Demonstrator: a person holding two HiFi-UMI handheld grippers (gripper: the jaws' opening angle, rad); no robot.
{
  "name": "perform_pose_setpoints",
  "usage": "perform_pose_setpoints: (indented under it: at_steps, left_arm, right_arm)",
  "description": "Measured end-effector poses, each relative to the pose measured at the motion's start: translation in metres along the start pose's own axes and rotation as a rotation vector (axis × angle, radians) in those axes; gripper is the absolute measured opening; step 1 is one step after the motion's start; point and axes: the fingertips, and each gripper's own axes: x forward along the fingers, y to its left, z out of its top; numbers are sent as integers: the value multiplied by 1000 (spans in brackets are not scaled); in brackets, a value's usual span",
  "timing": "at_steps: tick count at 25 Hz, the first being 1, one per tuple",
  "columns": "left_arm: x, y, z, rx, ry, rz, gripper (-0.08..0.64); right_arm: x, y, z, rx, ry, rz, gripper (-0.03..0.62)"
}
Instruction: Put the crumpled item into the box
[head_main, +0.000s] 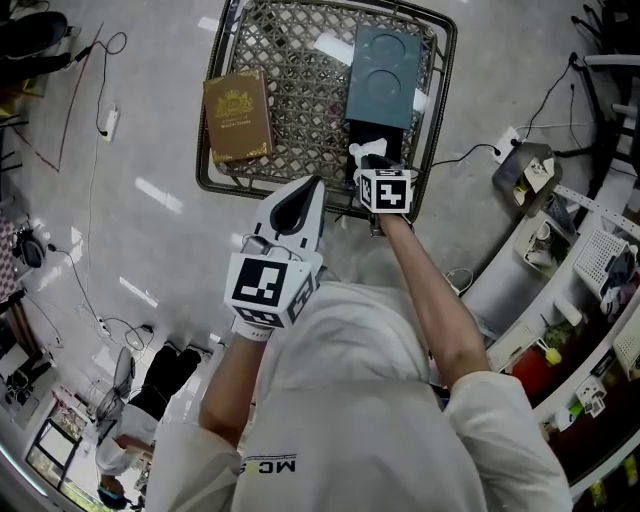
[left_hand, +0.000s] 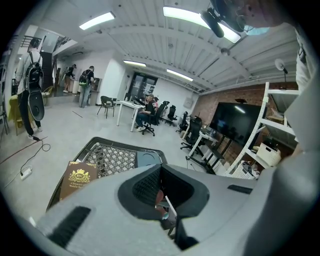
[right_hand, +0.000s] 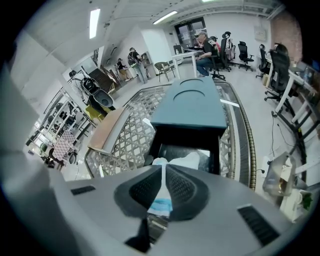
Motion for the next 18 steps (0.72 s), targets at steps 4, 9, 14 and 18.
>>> perform_pose_setpoints:
  at_steps: [4,9,14,18]
  left_arm:
    - [0,-1,6,15,-7,3,20]
    - [-4,-2,15,24,-23,6,20]
    - [-8,-2,23,28,-43,12,18]
    - [-12,-2,27,25,-55,15,20]
  right_arm:
    - [-16,4,14,-18,-37,21,28]
    - [-45,9,36,-68,-94,51,28]
    - [-82,14,65,-142,-173,68,28]
    - [-116,21,87,-216,-245,66,28]
